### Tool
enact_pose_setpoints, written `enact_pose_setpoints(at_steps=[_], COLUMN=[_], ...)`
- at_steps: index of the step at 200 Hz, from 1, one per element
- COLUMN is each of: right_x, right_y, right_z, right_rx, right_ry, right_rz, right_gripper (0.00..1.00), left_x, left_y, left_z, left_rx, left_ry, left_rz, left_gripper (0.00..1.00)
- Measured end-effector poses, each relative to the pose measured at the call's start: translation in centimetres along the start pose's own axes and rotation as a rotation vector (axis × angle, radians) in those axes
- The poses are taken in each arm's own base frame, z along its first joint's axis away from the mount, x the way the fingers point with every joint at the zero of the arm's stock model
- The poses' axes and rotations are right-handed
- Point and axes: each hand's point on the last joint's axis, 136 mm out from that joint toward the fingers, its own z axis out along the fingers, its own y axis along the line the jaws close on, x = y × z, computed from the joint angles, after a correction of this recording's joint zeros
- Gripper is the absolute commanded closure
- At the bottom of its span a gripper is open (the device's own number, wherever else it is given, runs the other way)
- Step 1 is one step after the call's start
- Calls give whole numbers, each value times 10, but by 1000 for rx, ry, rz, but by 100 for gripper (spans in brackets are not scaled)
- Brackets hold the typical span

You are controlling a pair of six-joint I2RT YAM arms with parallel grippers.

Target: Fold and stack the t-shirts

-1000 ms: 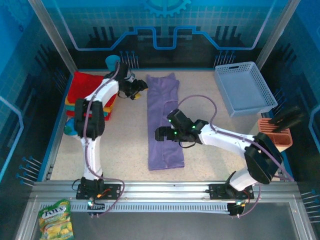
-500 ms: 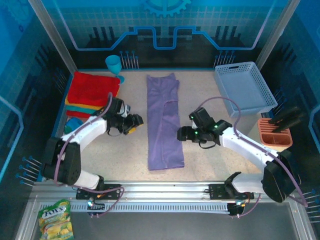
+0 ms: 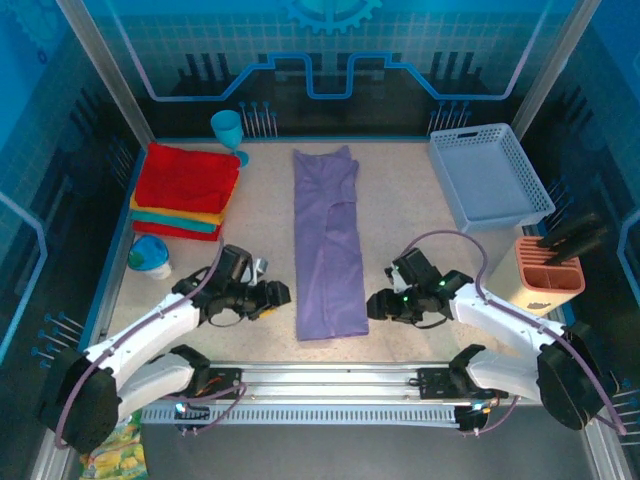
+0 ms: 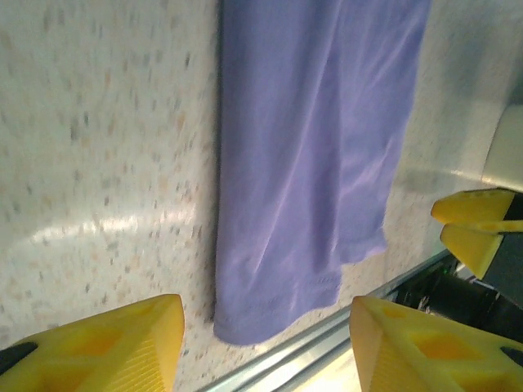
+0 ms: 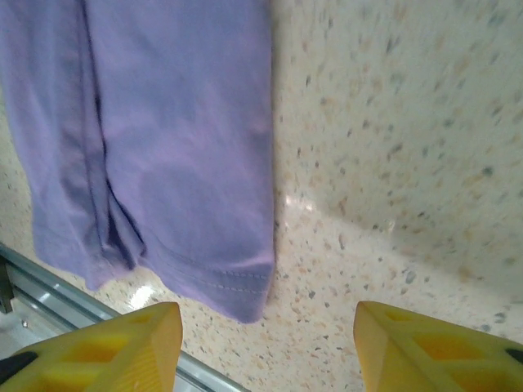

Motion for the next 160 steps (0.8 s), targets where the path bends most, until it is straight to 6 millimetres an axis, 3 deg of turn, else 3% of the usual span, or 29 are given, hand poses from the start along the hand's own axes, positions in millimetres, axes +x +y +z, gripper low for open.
enact_pose_setpoints(at_steps=[30, 63, 102, 160], right_x=[11, 14, 20, 20], right_y=[7, 11, 10, 10], right_z=[11, 24, 36, 39], right_rx=[-17, -41, -44, -52], right_ry=[32, 50, 88, 80], right_rz=[-14, 6, 35, 70], right_gripper=[43, 45, 46, 50], left_x=[33, 55, 62, 61], left_y=[15, 23, 32, 34], left_z=[15, 30, 45, 47], left_rx=[-33, -77, -143, -162], left_ry=[70, 116, 137, 133], left_rz=[-9, -6, -26, -68], left_gripper=[44, 44, 49, 51])
